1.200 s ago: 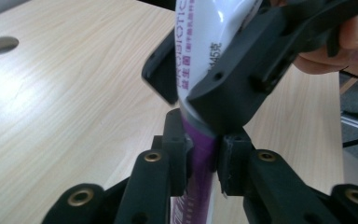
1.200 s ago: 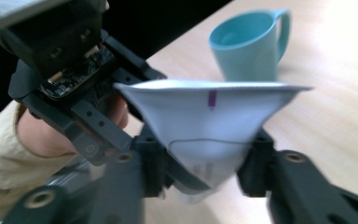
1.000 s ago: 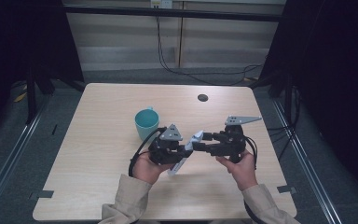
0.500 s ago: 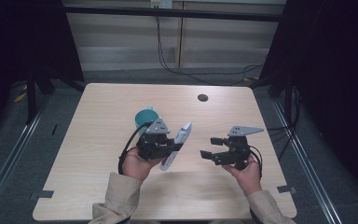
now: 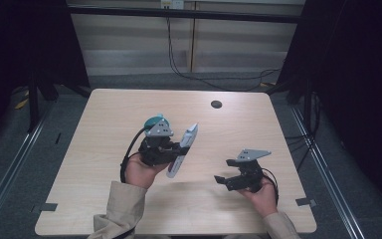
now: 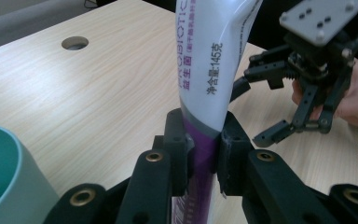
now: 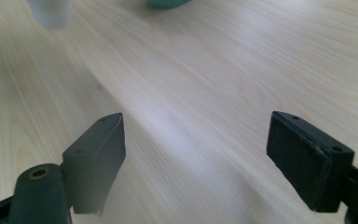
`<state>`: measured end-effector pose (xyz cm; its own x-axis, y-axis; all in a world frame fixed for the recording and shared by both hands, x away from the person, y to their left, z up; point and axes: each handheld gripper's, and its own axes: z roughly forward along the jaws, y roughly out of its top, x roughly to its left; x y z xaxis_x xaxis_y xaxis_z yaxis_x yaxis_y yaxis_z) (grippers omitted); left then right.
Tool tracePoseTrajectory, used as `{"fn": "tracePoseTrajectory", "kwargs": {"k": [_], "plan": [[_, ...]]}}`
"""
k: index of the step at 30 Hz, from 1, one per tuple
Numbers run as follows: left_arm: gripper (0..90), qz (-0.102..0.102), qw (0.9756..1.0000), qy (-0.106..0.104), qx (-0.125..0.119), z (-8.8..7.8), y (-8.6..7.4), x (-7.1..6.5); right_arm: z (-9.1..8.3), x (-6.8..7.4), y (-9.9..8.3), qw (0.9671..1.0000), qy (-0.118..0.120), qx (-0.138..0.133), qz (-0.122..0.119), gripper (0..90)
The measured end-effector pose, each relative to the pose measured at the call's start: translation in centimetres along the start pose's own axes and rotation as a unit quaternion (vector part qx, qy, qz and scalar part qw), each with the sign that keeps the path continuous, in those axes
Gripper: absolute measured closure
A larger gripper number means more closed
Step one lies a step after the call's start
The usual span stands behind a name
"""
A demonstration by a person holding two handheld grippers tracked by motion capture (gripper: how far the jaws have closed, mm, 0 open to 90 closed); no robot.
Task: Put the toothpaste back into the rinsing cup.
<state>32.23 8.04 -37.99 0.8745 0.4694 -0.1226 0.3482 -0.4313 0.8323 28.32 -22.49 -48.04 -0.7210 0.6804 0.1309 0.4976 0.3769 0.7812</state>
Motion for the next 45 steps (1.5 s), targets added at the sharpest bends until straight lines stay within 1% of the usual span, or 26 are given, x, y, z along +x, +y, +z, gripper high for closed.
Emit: {"fn": "tracePoseTrajectory", "kwargs": {"k": [1,5,9,11,12,13,15,17,23,25,26,28,30,34,38,42,45], "plan": [[77.4,-0.001,1.0,0.001,-0.002,-0.1,0.0,0.1,0.3,0.1,-0.5,0.9999,-0.005,0.009,-0.007,18.6],[77.4,-0.007,0.9999,0.004,-0.008,-0.4,0.2,0.4,0.6,0.3,-1.1,0.9997,-0.012,0.017,-0.013,18.5],[77.4,-0.011,0.9998,0.008,-0.013,-0.7,0.6,0.7,0.8,0.3,-1.6,0.9995,-0.015,0.02,-0.02,17.2],[77.4,-0.011,0.9998,0.009,-0.017,-1.0,0.7,0.8,0.9,0.3,-1.7,0.9995,-0.015,0.021,-0.019,17.3],[77.4,-0.013,0.9997,0.01,-0.021,-1.0,0.8,0.9,0.9,0.3,-1.9,0.9996,-0.014,0.021,-0.015,17.3],[77.4,-0.013,0.9996,0.011,-0.023,-1.1,0.9,0.9,0.9,0.3,-2.0,0.9995,-0.017,0.022,-0.015,17.1],[77.4,-0.016,0.9994,0.011,-0.027,-1.3,1.0,1.2,1.0,0.4,-2.2,0.9993,-0.018,0.026,-0.018,17.0],[77.4,-0.019,0.9993,0.014,-0.03,-1.5,1.2,1.3,1.0,0.4,-2.2,0.9988,-0.025,0.032,-0.027,16.8],[77.4,-0.023,0.9986,0.021,-0.042,-2.1,1.8,1.9,1.1,0.2,-2.5,0.999,-0.032,0.03,-0.012,14.9],[77.4,-0.024,0.9985,0.023,-0.044,-2.3,2.0,2.1,1.2,0.3,-2.6,0.9983,-0.036,0.04,-0.021,14.9],[77.4,-0.024,0.9984,0.022,-0.046,-2.4,2.1,2.2,1.3,0.3,-2.7,0.9982,-0.036,0.042,-0.024,14.9],[77.4,-0.023,0.9982,0.028,-0.049,-2.6,2.3,2.3,1.4,0.4,-2.7,0.9979,-0.035,0.046,-0.029,14.9],[77.4,-0.03,0.9976,0.028,-0.057,-2.8,2.4,2.5,1.5,0.5,-2.8,0.9976,-0.037,0.048,-0.035,14.7],[77.4,-0.027,0.9971,0.036,-0.06,-3.2,2.8,2.8,1.5,0.6,-2.8,0.9976,-0.035,0.047,-0.038,14.4],[77.4,-0.035,0.9961,0.04,-0.07,-3.5,3.1,3.2,1.4,0.6,-2.8,0.9974,-0.037,0.047,-0.041,14.4],[77.4,-0.037,0.9953,0.049,-0.076,-3.7,3.5,3.7,1.5,0.6,-2.8,0.9974,-0.037,0.048,-0.041,14.3],[77.3,-0.04,0.9939,0.054,-0.088,-3.8,3.8,4.0,1.5,0.6,-2.8,0.9974,-0.037,0.047,-0.04,14.3]]}}
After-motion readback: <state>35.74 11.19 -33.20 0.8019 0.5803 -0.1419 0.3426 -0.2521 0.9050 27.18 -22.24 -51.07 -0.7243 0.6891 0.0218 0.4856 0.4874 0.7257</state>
